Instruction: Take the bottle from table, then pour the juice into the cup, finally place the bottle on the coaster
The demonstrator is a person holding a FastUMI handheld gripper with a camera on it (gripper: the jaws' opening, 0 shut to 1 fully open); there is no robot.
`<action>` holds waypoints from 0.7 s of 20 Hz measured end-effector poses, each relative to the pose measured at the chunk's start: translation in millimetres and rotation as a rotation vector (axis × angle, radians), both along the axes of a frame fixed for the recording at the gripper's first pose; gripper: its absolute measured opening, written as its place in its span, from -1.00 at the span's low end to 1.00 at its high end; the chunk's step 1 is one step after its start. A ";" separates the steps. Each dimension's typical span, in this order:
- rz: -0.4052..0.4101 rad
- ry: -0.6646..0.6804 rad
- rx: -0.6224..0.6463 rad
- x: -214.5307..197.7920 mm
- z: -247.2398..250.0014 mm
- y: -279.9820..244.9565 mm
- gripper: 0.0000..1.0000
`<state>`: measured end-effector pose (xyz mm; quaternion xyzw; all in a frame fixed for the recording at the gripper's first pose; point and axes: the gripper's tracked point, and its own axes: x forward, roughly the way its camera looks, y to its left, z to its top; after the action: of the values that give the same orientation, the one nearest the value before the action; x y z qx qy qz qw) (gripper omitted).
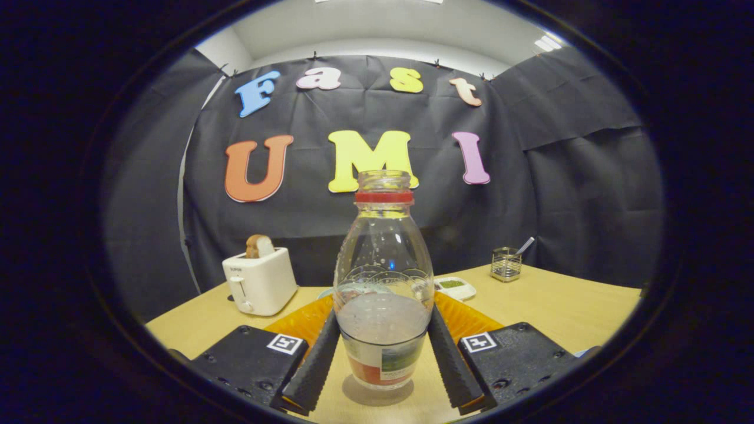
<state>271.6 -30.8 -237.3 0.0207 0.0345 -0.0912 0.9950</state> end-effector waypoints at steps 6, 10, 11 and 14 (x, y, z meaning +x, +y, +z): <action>0.024 0.051 0.016 6.7 -35.1 13.2 0.67; 0.016 0.066 -0.008 7.6 -46.4 16.5 0.68; 0.015 0.064 -0.011 8.2 -47.5 17.4 0.68; 0.004 0.068 -0.033 10.7 -53.6 18.6 0.69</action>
<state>282.3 -12.2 -290.9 0.0013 0.0668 -0.0907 0.9936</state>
